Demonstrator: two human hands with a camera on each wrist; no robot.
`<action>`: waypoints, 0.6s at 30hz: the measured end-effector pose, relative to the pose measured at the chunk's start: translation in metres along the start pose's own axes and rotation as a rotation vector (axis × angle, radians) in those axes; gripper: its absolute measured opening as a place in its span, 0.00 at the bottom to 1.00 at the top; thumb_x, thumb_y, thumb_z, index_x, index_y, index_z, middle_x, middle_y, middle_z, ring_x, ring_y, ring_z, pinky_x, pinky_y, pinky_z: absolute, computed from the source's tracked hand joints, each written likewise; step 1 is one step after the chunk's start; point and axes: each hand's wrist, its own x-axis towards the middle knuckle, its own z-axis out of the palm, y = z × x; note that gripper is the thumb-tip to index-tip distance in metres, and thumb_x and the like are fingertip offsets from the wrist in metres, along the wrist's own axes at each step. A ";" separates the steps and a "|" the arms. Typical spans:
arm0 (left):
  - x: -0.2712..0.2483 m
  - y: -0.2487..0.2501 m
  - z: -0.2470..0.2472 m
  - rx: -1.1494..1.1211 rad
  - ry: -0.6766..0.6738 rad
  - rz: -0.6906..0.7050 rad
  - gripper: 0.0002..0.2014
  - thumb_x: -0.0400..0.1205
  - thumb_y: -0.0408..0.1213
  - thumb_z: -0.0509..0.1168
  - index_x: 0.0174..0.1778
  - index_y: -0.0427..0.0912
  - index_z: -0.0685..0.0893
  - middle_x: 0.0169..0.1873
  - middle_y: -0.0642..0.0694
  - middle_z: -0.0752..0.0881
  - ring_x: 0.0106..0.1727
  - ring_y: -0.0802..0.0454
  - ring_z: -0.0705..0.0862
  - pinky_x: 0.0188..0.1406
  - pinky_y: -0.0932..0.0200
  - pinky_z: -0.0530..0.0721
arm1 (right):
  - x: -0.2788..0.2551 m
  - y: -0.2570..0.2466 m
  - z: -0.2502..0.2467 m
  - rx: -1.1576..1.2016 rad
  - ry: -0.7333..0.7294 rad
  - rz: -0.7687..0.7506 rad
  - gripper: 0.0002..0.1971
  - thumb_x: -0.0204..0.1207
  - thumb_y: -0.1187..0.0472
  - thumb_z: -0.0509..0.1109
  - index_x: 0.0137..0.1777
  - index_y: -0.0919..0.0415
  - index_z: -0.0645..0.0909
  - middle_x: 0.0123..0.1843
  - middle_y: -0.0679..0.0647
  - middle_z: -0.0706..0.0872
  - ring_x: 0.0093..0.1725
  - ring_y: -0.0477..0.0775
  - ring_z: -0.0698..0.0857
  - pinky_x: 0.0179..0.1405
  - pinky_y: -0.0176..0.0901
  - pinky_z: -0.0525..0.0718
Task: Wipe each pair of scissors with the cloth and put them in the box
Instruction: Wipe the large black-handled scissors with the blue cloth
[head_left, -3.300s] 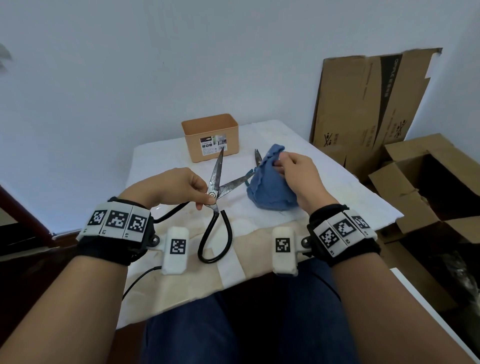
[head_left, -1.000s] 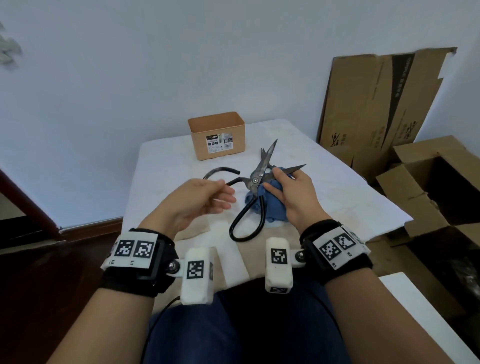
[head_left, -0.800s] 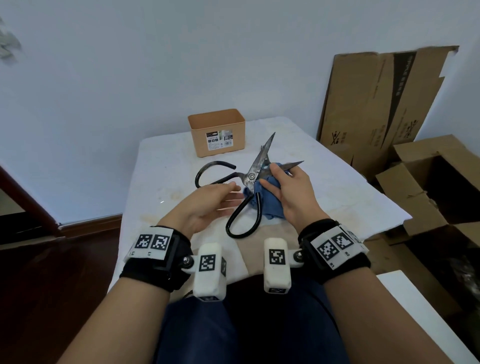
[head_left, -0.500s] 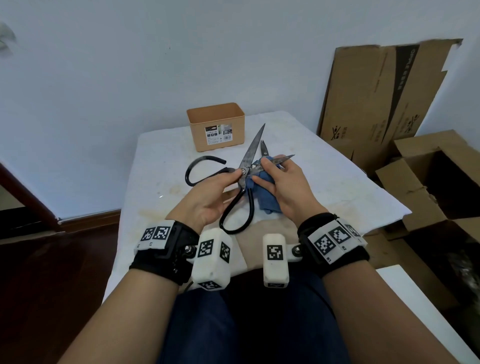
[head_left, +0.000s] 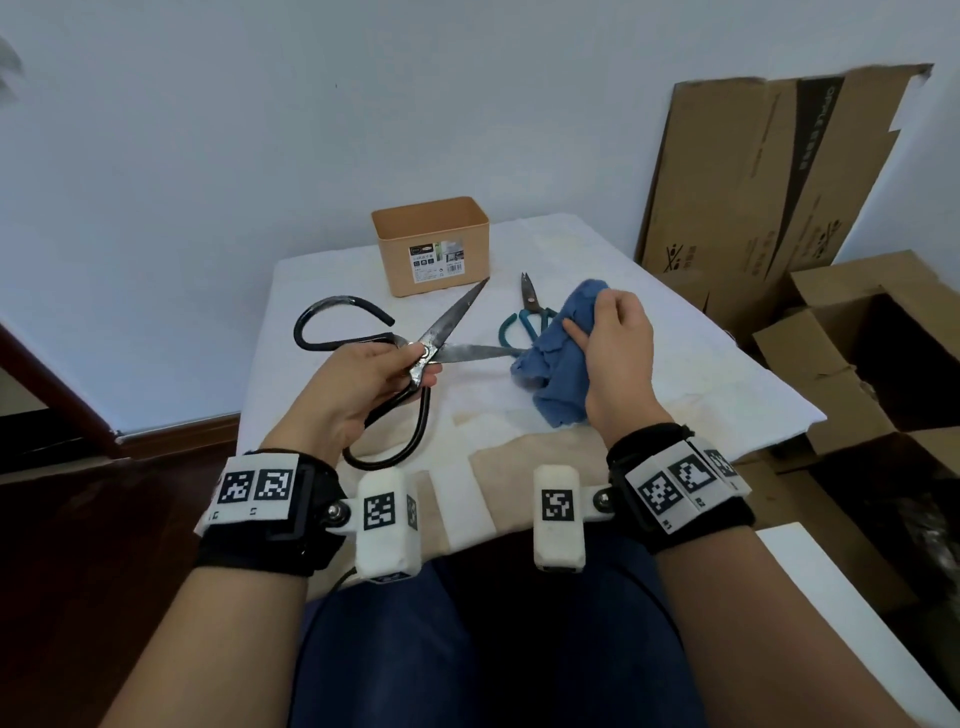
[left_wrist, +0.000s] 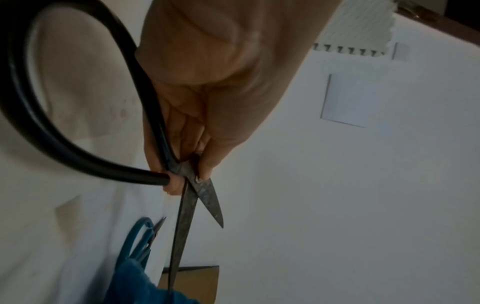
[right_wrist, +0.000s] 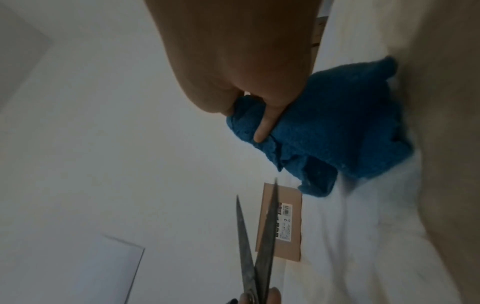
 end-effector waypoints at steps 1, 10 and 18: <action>-0.002 0.000 0.001 0.026 -0.002 -0.005 0.09 0.86 0.34 0.66 0.51 0.31 0.87 0.43 0.39 0.94 0.39 0.54 0.92 0.41 0.65 0.89 | -0.002 -0.001 0.001 -0.058 -0.009 -0.065 0.10 0.87 0.56 0.58 0.50 0.58 0.78 0.47 0.49 0.82 0.45 0.43 0.84 0.58 0.49 0.86; -0.014 -0.008 0.012 0.031 -0.030 -0.044 0.08 0.87 0.33 0.64 0.47 0.35 0.87 0.40 0.40 0.93 0.36 0.55 0.91 0.35 0.67 0.87 | -0.028 -0.014 0.009 -0.373 -0.426 -0.268 0.04 0.80 0.64 0.70 0.48 0.56 0.85 0.39 0.45 0.86 0.37 0.32 0.82 0.40 0.27 0.78; -0.017 -0.012 0.019 -0.011 -0.009 -0.041 0.07 0.87 0.33 0.64 0.51 0.33 0.86 0.39 0.40 0.93 0.34 0.55 0.91 0.37 0.66 0.88 | -0.034 0.005 0.019 -0.572 -0.593 -0.309 0.03 0.78 0.59 0.73 0.47 0.54 0.89 0.49 0.50 0.85 0.49 0.43 0.81 0.51 0.29 0.75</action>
